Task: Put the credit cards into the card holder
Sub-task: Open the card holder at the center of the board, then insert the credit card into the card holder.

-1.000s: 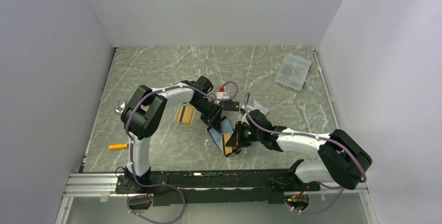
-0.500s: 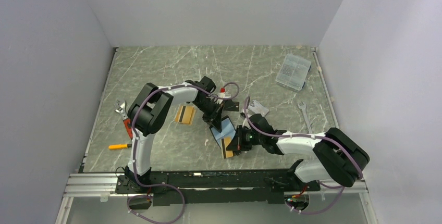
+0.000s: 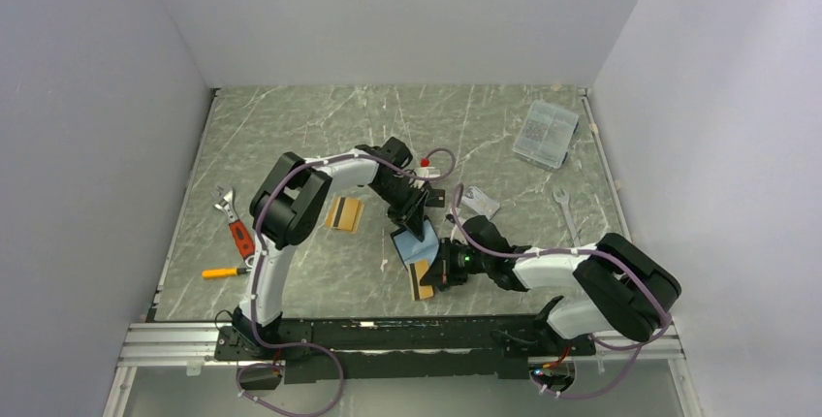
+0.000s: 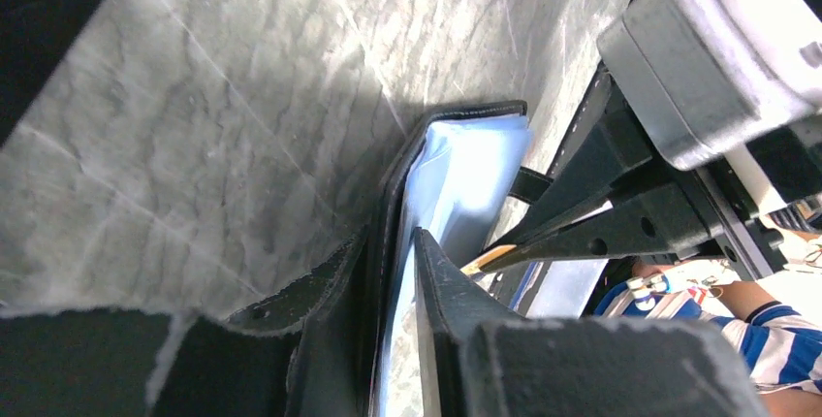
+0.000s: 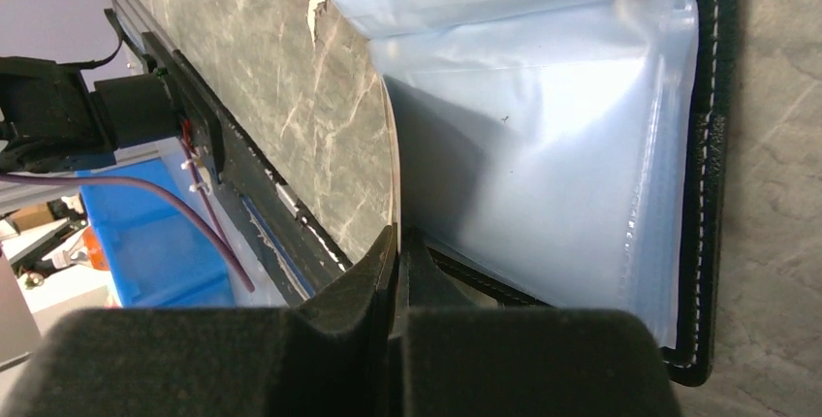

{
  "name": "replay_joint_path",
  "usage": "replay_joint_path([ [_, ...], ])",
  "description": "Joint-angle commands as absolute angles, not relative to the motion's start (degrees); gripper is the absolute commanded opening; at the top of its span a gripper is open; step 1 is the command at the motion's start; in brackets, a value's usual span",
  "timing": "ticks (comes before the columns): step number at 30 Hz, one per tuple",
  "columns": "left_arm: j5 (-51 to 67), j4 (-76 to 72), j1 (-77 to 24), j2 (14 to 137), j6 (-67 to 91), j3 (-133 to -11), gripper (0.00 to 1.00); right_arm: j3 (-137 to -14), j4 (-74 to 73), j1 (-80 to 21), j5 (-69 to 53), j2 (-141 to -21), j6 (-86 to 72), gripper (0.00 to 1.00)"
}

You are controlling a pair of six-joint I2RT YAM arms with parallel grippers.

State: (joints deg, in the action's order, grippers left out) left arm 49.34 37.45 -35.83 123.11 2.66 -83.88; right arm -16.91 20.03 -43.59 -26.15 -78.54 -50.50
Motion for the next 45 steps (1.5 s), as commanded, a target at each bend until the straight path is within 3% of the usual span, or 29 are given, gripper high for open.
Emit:
replay_joint_path([
  [1,52.09,38.01,-36.28,125.04,2.62,-86.59,0.26,-14.71,19.05,-43.54,-24.76,-79.61,-49.17,0.0],
  [2,52.19,38.12,-36.36,125.19,2.44,-86.6,0.24,-14.6,18.84,-43.49,-24.66,-79.32,-49.07,0.0],
  [5,52.15,38.53,-35.91,124.32,2.12,-85.41,0.02,-14.43,17.23,-42.72,-24.3,-77.36,-48.59,0.0],
  [6,52.43,38.25,-35.49,123.4,2.3,-84.38,0.0,-14.37,16.61,-42.07,-24.34,-76.32,-48.4,0.0],
  [12,59.5,34.46,-31.5,116.29,6.69,-76.86,0.0,-13.2,18.06,-37.08,-23.22,-66.23,-50.42,0.0],
  [16,64.46,21.3,-27.8,110.8,18.01,-68.96,0.0,-11.2,21.83,-36.39,-13.67,-56.21,-53.65,0.0],
  [19,61.07,10.68,-25.52,107.77,28.34,-62.86,0.0,-8.71,25.33,-36.49,-6.47,-50.92,-58.88,0.0],
  [28,54.16,1.63,-23.88,110.93,36.86,-60.29,0.0,-19.17,25.0,-39.37,-9.37,-64.32,-58.28,0.0],
  [41,53.24,0.97,-24.42,106.86,31.56,-50.46,0.32,-24.41,24.22,-43.74,-10.01,-82.37,-56.94,0.0],
  [42,53.7,1.33,-24.5,106.47,31.02,-50.11,0.44,-24.61,24.47,-43.92,-10.61,-83.42,-56.75,0.0],
  [45,54.54,3.27,-24.52,105.56,28.12,-49.74,0.95,-26.07,22.86,-44.17,-11.84,-86.86,-55.09,0.0],
])
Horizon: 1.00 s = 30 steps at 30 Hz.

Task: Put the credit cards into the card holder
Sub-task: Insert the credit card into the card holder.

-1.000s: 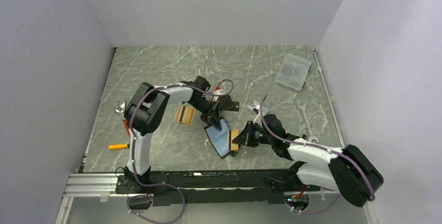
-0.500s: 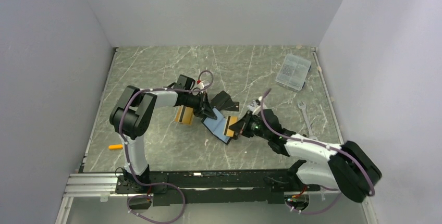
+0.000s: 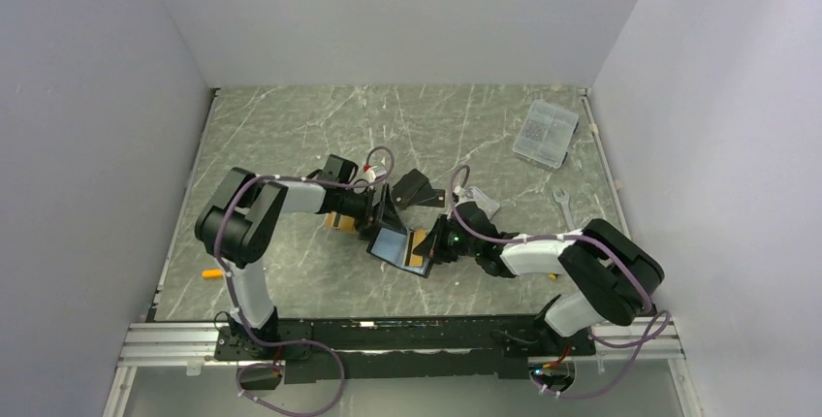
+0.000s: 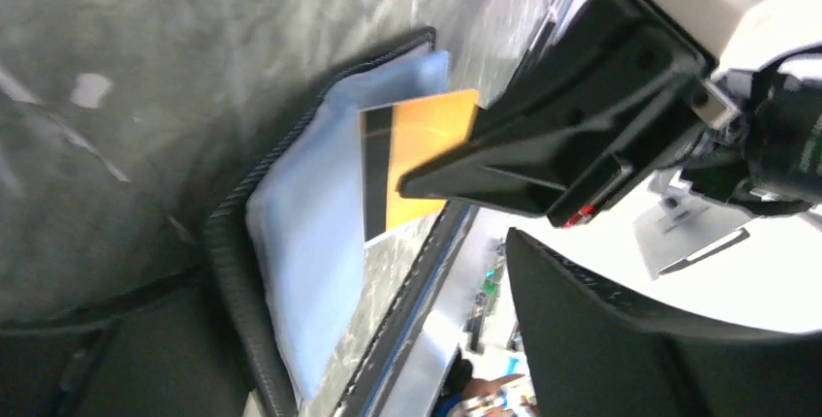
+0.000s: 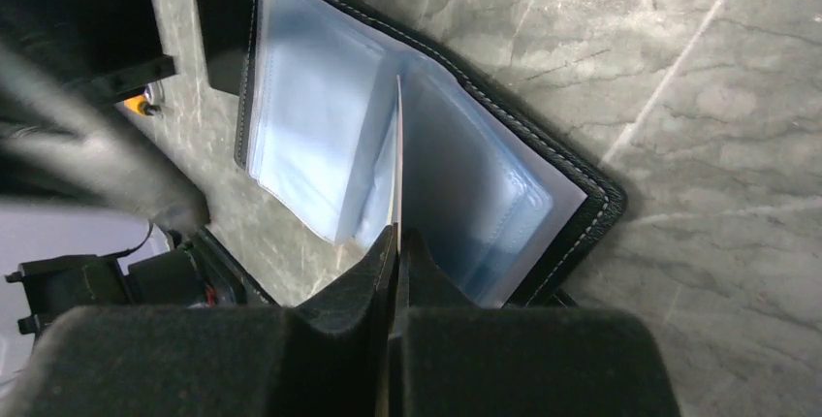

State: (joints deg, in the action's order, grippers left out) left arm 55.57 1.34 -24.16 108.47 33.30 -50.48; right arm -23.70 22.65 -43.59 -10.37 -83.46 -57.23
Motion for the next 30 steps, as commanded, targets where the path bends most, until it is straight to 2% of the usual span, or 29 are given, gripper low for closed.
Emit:
replay_joint_path([
  [1,54.82,4.45,-24.48,105.17,26.6,-50.03,0.99,-26.48,21.79,-44.31,-12.33,-87.78,-54.5,0.0],
  [7,52.42,16.23,-25.39,101.2,13.07,-53.88,0.99,-26.76,14.88,-45.51,-10.09,-86.52,-51.08,0.0],
  [12,45.09,28.66,-26.71,98.85,-1.44,-60.4,0.99,-28.55,7.11,-45.79,-7.5,-83.36,-46.51,0.0],
  [17,39.01,34.67,-26.62,94.88,-13.56,-65.23,1.0,-29.91,1.39,-45.85,-5.78,-80.66,-43.27,0.0],
  [22,36.72,33.74,-27.65,91.25,-23.59,-65.12,0.98,-30.4,-1.24,-45.8,-5.47,-79.27,-41.7,0.0],
  [25,33.08,33.16,-30.61,89.85,-31.0,-62.5,0.93,-31.35,-2.52,-45.83,-5.35,-78.35,-41.07,0.0],
  [30,28.65,29.86,-35.68,85.98,-37.69,-56.99,0.92,-32.45,-1.06,-45.87,-6.41,-76.06,-42.44,0.0],
])
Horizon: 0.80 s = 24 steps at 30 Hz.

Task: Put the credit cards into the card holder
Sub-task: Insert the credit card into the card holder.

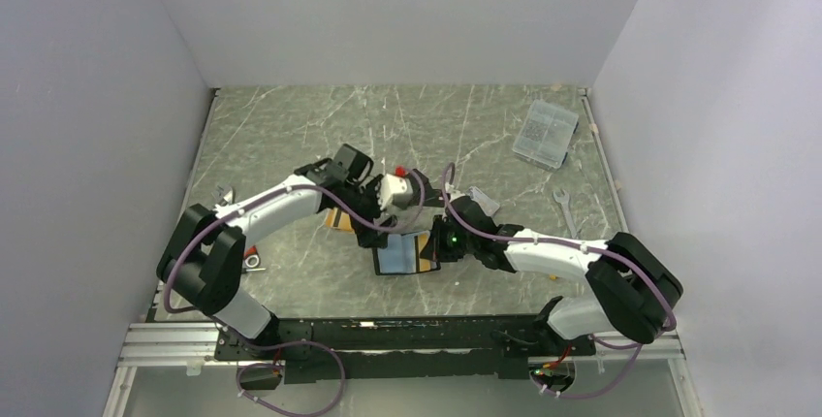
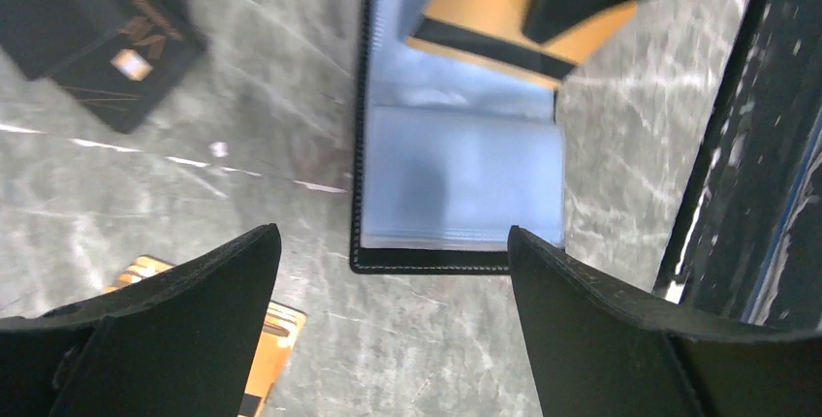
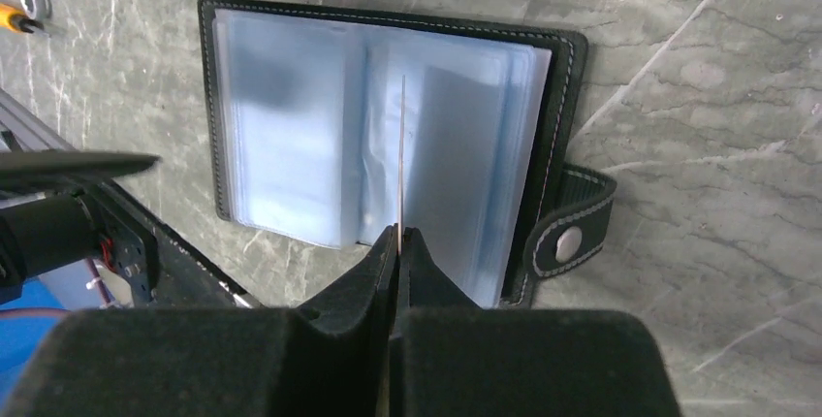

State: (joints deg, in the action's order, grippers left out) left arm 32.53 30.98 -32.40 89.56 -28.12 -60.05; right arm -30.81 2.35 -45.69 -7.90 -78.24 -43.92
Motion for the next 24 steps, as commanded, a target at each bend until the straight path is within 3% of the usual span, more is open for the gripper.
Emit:
replay_joint_path([
  [1,27.88,29.68,-36.86,85.94,-38.2,-56.8,0.92,-32.54,-0.45,-45.86,-6.75,-75.89,-42.91,0.0],
  [24,16.23,23.68,-46.55,89.44,-44.54,-47.52,0.84,-26.3,21.79,-45.16,-10.94,-81.3,-50.5,0.0],
])
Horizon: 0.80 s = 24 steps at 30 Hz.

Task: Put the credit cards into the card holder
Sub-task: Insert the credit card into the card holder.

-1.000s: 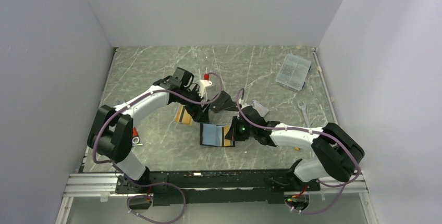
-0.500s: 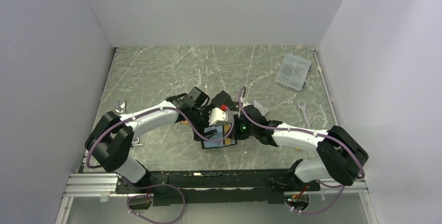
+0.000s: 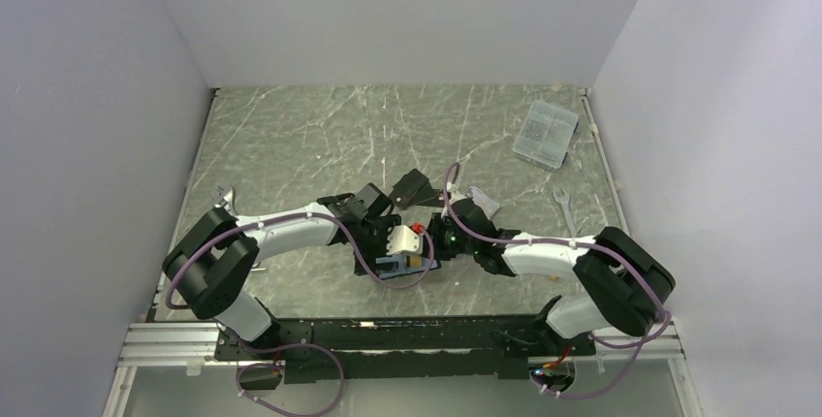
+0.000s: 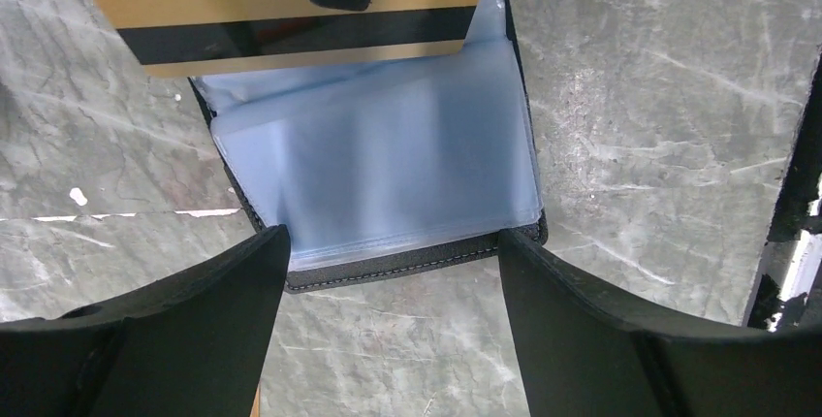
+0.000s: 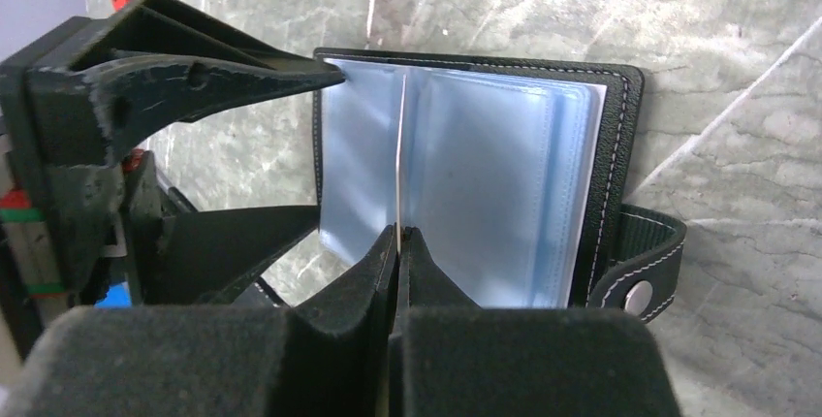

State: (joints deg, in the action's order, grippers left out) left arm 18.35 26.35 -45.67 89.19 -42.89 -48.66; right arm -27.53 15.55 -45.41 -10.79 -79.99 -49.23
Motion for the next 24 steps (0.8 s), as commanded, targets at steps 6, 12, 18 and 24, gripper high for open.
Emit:
replay_joint_path([
  [6,13.86,22.86,-47.71,89.89,-44.04,-46.8,0.82,-24.25,25.65,-45.08,-11.08,-82.65,-51.55,0.0],
  [12,11.97,22.31,-48.86,90.11,-44.18,-45.83,0.79,-20.79,32.7,-44.51,-12.52,-83.54,-54.99,0.0],
  [18,10.89,22.33,-48.96,88.95,-44.19,-45.44,0.78,-19.34,35.26,-43.03,-12.42,-82.06,-55.99,0.0],
  [24,11.51,23.35,-49.03,87.63,-43.56,-46.29,0.76,-18.58,37.32,-42.55,-12.58,-80.26,-56.66,0.0],
])
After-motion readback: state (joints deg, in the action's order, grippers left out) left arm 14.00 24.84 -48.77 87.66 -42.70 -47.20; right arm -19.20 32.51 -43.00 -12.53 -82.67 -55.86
